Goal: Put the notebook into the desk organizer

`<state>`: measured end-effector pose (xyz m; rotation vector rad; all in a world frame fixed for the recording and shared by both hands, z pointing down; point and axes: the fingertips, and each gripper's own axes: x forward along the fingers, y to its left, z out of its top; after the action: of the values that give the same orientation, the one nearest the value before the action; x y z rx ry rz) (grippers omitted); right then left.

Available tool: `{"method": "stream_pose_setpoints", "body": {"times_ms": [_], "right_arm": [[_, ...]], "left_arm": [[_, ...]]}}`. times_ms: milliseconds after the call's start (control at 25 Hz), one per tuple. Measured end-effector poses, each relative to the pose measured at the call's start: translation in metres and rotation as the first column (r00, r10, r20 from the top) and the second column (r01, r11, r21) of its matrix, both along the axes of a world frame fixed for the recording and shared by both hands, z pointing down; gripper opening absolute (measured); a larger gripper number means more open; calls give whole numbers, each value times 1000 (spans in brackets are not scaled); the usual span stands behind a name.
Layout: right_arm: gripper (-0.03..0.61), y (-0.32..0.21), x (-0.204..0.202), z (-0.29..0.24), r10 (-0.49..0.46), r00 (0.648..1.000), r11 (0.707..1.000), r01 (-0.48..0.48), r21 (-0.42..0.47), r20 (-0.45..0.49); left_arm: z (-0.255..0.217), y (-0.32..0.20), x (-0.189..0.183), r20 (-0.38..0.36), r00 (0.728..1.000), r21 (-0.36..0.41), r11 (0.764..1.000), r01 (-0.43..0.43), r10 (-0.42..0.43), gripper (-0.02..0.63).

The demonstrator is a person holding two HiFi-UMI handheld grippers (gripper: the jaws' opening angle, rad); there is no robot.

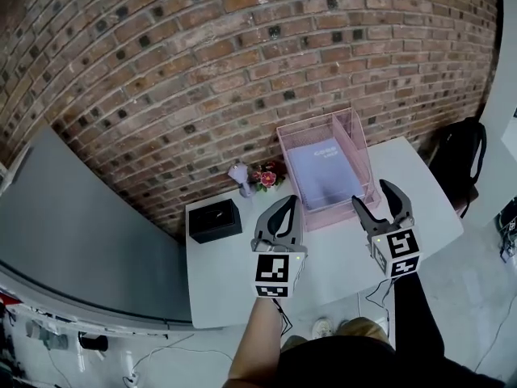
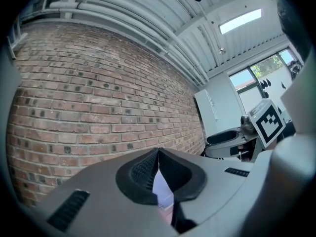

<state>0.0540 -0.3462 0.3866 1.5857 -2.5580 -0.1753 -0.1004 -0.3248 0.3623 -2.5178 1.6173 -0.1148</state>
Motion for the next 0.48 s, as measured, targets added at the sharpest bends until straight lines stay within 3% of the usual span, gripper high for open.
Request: {"method": "stream_pose_setpoints", "body": {"times_ms": [480], "right_arm": [[285,44,41,-9,-70,996,997,69,31,53]], "left_arm": [[-6,38,45,-14,1000,-23,1000,21,-21,15]]}}
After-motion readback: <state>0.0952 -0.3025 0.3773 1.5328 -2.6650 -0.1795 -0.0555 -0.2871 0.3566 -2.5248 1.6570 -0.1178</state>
